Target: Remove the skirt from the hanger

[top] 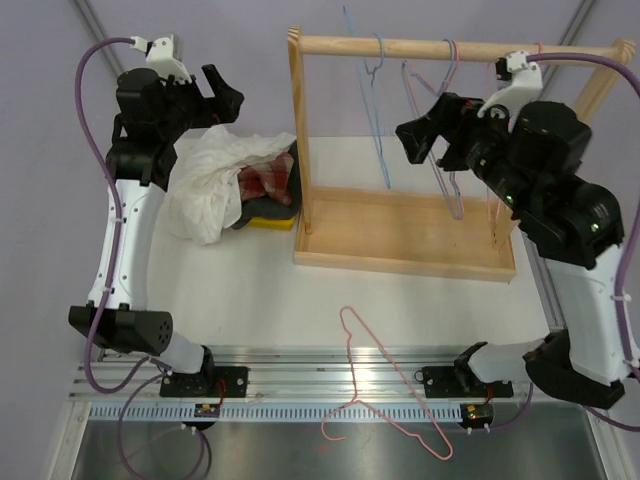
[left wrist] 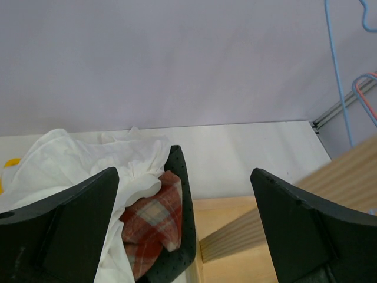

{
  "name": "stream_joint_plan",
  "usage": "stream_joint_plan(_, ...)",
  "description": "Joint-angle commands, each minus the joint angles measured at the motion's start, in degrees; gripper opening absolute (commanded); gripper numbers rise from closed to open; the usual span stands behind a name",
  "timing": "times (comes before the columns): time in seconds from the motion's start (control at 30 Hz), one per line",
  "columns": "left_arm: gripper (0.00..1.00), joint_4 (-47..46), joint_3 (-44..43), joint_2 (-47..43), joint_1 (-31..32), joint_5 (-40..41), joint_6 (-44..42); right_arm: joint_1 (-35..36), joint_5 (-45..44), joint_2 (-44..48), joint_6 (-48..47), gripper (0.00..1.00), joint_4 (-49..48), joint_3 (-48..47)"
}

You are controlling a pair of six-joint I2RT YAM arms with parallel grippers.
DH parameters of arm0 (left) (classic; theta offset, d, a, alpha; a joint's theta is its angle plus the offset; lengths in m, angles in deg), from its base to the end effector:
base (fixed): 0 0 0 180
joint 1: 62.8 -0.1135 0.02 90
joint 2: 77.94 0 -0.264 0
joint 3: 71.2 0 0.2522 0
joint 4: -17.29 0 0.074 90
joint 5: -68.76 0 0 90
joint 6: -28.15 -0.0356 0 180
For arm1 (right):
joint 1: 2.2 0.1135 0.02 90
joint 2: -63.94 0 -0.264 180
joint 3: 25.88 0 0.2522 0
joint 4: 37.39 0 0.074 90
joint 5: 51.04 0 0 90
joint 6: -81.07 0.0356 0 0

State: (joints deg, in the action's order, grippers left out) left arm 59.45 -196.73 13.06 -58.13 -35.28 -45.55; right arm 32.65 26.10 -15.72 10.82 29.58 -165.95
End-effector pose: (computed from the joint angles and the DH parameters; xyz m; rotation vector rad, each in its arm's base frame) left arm 0.3381 -0.0363 0.5060 0.0101 1.7233 -0.4803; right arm 0.1729 0.1107 0.5801 -0.0541 1.7091 0.5254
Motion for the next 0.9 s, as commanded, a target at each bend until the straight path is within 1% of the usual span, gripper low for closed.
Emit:
stream_joint_plan(0.0, 0.99, -0.5, 8.3, -9.0, 1.3, 1.0, -2.8, -0.2, 7.1, 8.8, -4.6, 0.99, -4.8, 6.3)
stream_joint_plan(0.03, 0.99, -0.5, 10.6, -11.2, 1.9, 0.9, -3.8, -0.2, 14.7, 12.7, -6.0, 0.99, -5.7, 11.1)
stream_joint_plan(0.07, 0.99, -0.4, 15.8, -15.7, 3.9, 0.8, -4.3, -0.1, 17.7, 14.4, -7.6, 1.00, -6.2, 13.3)
stream_joint_plan(0.1, 0.99, 0.3, 18.1, -17.8, 5.2, 0.7, -4.9, -0.1, 20.0, 17.1, -7.9, 1.00, -6.2, 14.9)
stream_joint_plan(0.13, 0.99, 0.9, 21.0, -19.9, 6.6, 0.9, -5.7, -0.1, 24.3, 18.1, -8.0, 0.99, -6.0, 18.1)
stream_joint_plan(0.17, 0.99, 1.0, 23.7, -22.3, 10.1, 2.3, -5.8, -0.2, 25.9, 19.2, -7.4, 0.99, -6.0, 19.9)
stream_joint_plan(0.2, 0.99, 1.6, 29.4, -26.5, 11.8, 3.1, -5.7, -0.1, 27.0, 20.1, -6.9, 1.00, -6.0, 21.8)
stream_joint_plan(0.23, 0.99, 1.6, 32.4, -29.0, 13.8, 4.1, -4.9, -0.1, 28.3, 21.6, -6.5, 0.99, -6.2, 25.6)
stream_joint_plan(0.27, 0.99, 1.3, 35.2, -31.2, 17.3, 4.5, -4.1, -0.1, 28.6, 22.4, -5.5, 0.99, -6.3, 27.7)
stream_joint_plan(0.3, 0.99, 0.7, 41.2, -35.2, 19.0, 4.7, -1.9, -0.1, 28.2, 24.1, -5.1, 0.99, -6.9, 29.6)
stream_joint_plan(0.33, 0.99, 0.7, 43.5, -36.9, 20.8, 5.0, -1.2, -0.1, 27.6, 25.0, -4.7, 0.99, -7.3, 32.7)
stream_joint_plan(0.37, 0.99, 0.8, 46.2, -38.3, 24.5, 6.3, -0.4, -0.1, 27.4, 25.8, -4.3, 0.99, -8.4, 34.0)
stream_joint_plan(0.4, 0.99, 1.3, 50.0, -41.1, 26.2, 7.4, 1.8, -0.2, 27.1, 27.2, -4.0, 0.99, -8.7, 35.1)
stream_joint_plan(0.43, 0.99, 1.6, 52.2, -42.0, 28.7, 7.7, 2.9, -0.1, 26.5, 27.7, -3.9, 1.00, -9.1, 36.6)
stream_joint_plan(0.47, 0.99, 1.6, 54.3, -42.9, 29.8, 7.2, 4.1, -0.2, 26.1, 28.1, -3.7, 0.99, -9.5, 37.2)
stream_joint_plan(0.5, 0.99, 1.1, 56.1, -43.4, 31.0, 7.0, 6.5, -0.1, 25.8, 28.7, -3.7, 0.99, -9.7, 37.6)
stream_joint_plan(0.53, 0.99, 0.7, 60.7, -44.0, 33.8, 7.4, 7.7, -0.1, 25.2, 28.8, -3.5, 0.99, -9.6, 38.2)
stream_joint_plan(0.6, 0.99, -2.3, 65.3, -43.9, 37.2, 8.3, 11.8, -0.1, 24.7, 29.1, -3.3, 0.99, -9.7, 38.8)
stream_joint_plan(0.63, 0.99, -3.3, 69.0, -42.7, 41.0, 8.9, 13.4, -0.1, 24.3, 29.4, -3.1, 0.99, -9.9, 39.7)
stream_joint_plan(0.67, 0.99, -6.0, 71.0, -41.9, 43.0, 10.9, 15.0, -0.1, 24.0, 29.6, -3.0, 0.99, -10.5, 40.3)
stream_joint_plan(0.7, 0.99, -7.0, 72.3, -40.7, 45.1, 12.3, 18.6, -0.1, 23.9, 30.3, -3.0, 0.99, -10.8, 41.2)
stream_joint_plan(0.73, 0.98, -8.3, 73.4, -39.6, 49.0, 13.7, 20.7, -0.1, 23.6, 30.7, -2.8, 0.99, -10.9, 41.6)
stream_joint_plan(0.77, 0.98, -11.4, 75.7, -37.0, 50.8, 17.0, 22.8, -0.1, 23.5, 31.0, -2.7, 0.99, -11.2, 41.9)
stream_joint_plan(0.8, 0.98, -13.4, 76.6, -35.6, 52.3, 17.6, 26.7, 0.0, 23.6, 31.6, -3.0, 0.99, -11.2, 42.3)
stream_joint_plan(0.83, 0.98, -15.5, 77.5, -34.1, 54.8, 18.7, 28.7, -0.1, 23.6, 31.8, -3.0, 0.99, -11.2, 42.5)
stream_joint_plan(0.87, 0.98, -17.2, 78.1, -29.9, 56.1, 19.4, 30.5, -0.1, 23.4, 31.9, -3.1, 0.99, -10.9, 42.5)
